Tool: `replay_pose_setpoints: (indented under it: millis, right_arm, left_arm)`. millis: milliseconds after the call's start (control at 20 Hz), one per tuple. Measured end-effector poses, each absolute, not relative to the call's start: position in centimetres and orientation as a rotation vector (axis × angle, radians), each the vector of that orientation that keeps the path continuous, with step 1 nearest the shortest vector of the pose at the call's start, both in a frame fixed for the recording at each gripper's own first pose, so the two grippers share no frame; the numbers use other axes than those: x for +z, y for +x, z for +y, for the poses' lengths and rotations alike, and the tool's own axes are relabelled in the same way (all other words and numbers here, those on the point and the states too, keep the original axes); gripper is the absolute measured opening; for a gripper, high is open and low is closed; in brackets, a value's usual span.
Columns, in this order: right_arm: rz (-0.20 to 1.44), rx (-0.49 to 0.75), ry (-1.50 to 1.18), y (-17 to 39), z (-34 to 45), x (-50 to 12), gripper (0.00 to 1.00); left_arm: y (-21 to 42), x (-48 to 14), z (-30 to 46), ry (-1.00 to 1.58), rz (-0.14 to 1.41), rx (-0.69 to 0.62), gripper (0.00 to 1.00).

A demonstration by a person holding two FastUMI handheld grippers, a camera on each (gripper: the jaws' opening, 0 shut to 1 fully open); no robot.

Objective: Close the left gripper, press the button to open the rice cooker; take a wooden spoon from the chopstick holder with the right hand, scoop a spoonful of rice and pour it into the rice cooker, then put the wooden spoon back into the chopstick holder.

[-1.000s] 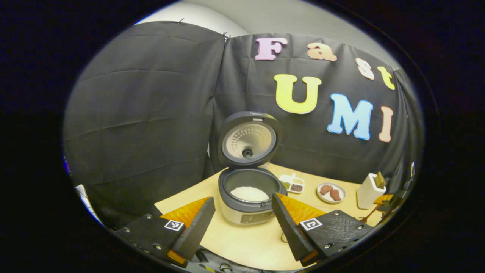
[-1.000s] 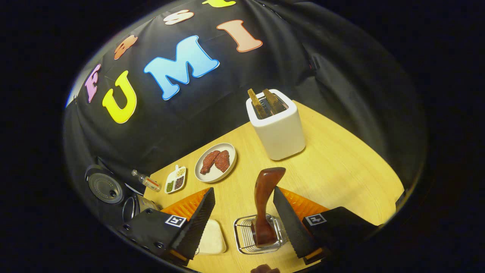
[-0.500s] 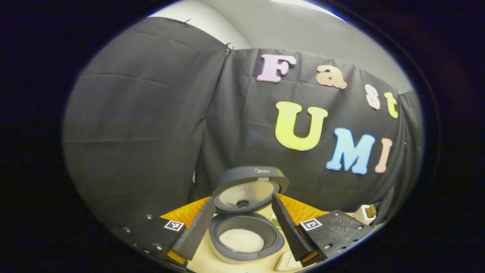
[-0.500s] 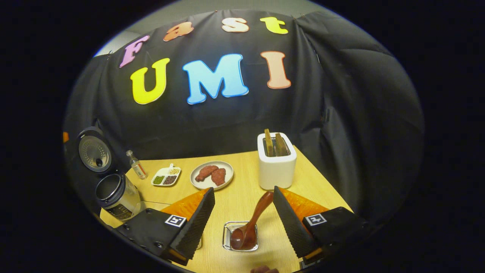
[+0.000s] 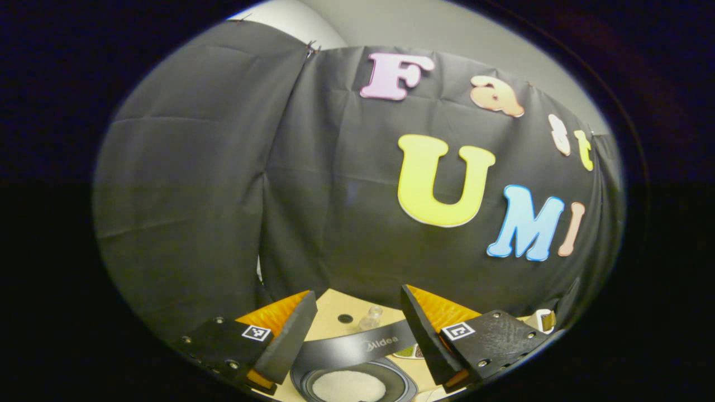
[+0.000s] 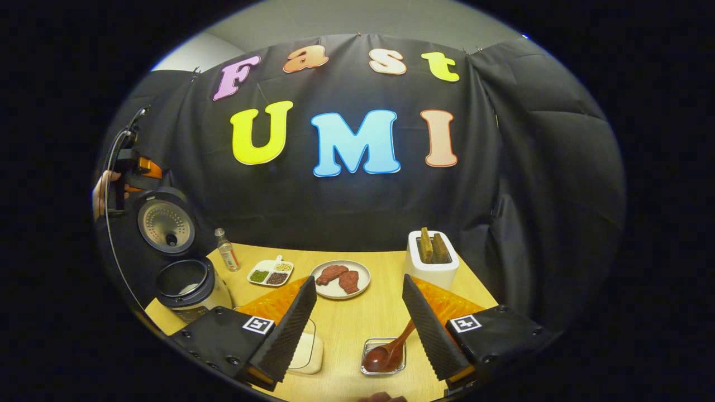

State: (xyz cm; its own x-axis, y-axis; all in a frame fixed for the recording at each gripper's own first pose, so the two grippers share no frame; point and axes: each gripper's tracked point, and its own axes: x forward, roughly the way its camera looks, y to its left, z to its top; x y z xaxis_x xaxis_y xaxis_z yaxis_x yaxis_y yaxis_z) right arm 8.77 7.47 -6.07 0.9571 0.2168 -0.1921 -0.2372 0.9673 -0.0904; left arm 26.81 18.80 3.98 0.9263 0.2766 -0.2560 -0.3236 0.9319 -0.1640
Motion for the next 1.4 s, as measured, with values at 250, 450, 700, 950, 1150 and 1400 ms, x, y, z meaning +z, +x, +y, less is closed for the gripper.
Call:
replay_pose_setpoints:
  millis: [250, 450, 700, 950, 1150, 1400]
  right_arm:
    - [0.224, 0.228, -0.085, 9.3, 6.8, -6.8, 0.99]
    - [0.248, 0.255, -0.083, 10.3, 6.8, -7.5, 0.98]
    - [0.26, 0.314, -0.123, 11.5, 7.1, -8.9, 0.98]
    - [0.299, 0.351, -0.132, 11.6, 6.5, -10.5, 0.98]
    - [0.303, 0.361, -0.141, 11.5, 5.8, -10.6, 0.98]
    - [0.298, 0.35, -0.135, 11.2, 3.9, -10.3, 0.98]
  left_arm:
    - [27.0, -0.2, 18.5, -0.265, 0.381, 0.344, 0.95]
    - [23.7, -2.4, 15.1, -0.298, 0.474, 0.312, 0.97]
    - [18.6, -9.1, 10.3, -0.289, 0.576, 0.273, 0.97]
    - [16.4, -15.7, 6.8, -0.145, 0.631, 0.308, 0.96]
    - [15.5, -20.8, 5.3, -0.076, 0.667, 0.337, 0.96]
    - [14.5, -21.1, 5.6, -0.061, 0.609, 0.364, 0.97]
